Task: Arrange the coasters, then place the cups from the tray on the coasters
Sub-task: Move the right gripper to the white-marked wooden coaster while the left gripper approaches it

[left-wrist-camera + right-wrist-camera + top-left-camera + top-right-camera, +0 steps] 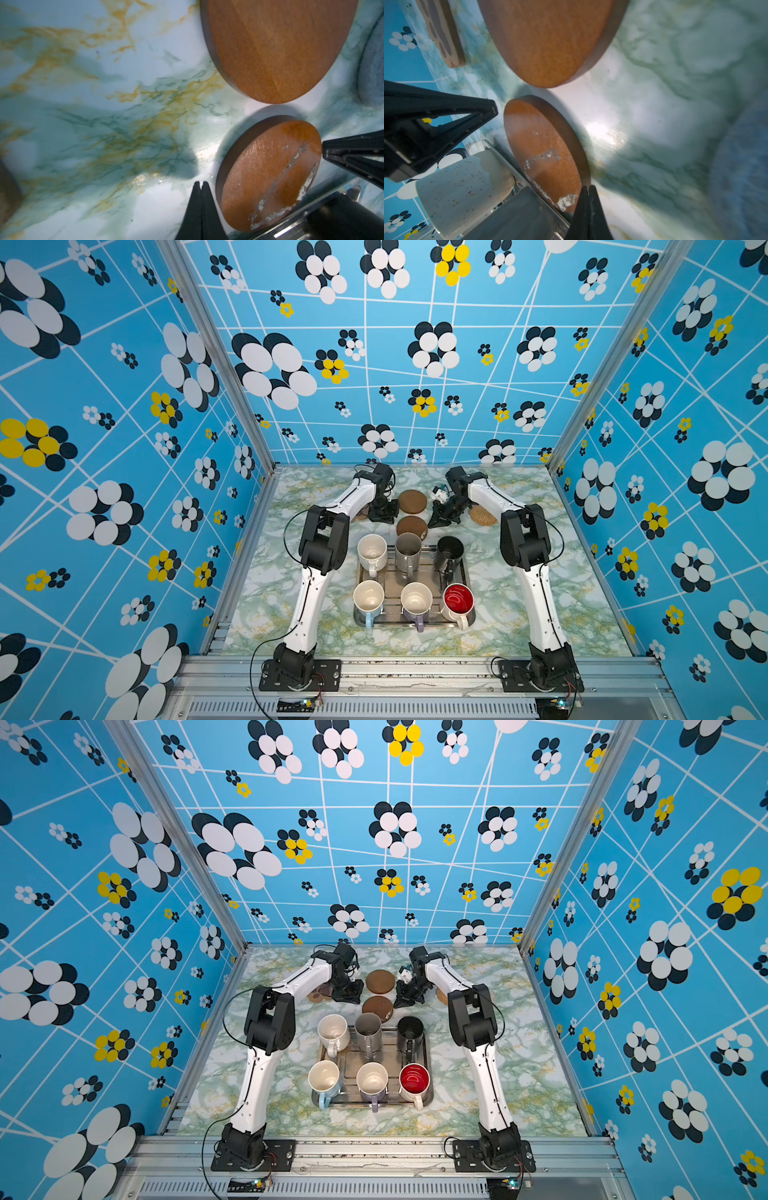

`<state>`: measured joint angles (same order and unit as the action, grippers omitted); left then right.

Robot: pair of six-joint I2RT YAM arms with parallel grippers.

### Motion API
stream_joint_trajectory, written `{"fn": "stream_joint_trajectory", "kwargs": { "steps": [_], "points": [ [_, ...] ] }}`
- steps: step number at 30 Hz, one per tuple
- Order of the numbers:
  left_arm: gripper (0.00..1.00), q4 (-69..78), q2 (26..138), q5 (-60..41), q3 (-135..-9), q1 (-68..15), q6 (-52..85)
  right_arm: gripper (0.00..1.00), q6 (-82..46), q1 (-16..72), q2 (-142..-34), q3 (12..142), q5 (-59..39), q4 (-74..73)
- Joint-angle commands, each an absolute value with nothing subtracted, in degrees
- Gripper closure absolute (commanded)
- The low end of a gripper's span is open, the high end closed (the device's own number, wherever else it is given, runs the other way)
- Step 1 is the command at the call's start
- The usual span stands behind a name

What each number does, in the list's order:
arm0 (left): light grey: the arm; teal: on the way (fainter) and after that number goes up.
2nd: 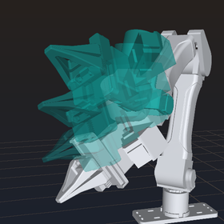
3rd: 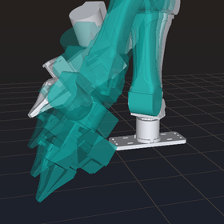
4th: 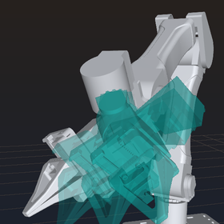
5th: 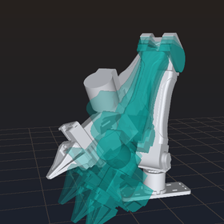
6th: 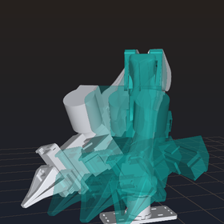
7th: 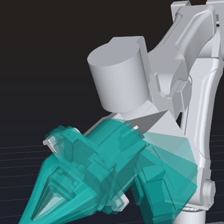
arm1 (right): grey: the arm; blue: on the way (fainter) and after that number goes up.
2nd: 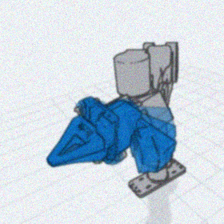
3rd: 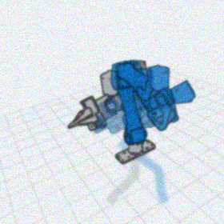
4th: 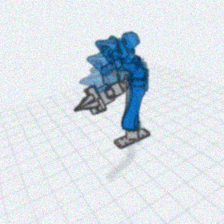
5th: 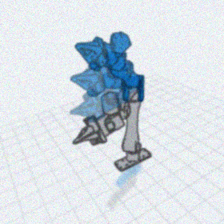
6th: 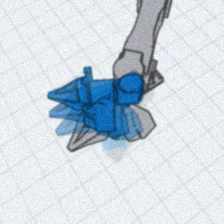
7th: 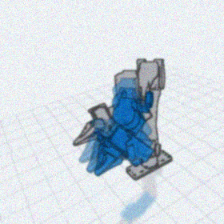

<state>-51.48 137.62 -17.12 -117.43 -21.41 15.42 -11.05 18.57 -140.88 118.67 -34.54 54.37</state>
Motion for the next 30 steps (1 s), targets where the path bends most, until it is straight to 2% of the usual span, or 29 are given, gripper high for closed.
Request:
{"fn": "stream_joint_trajectory", "kwargs": {
  "steps": [1, 30],
  "points": [
    [1.0, -53.52, 138.85, -16.96, -116.55, -21.45, 14.46, 1.0, -8.85, 19.59, -142.97, 120.47, -36.08, 58.23],
    [1.0, -56.95, 140.08, -16.24, -116.28, -21.1, 11.96, 1.0, -5.64, 20.69, -146.25, 124.62, -34.2, 63.7]
  ]
}}
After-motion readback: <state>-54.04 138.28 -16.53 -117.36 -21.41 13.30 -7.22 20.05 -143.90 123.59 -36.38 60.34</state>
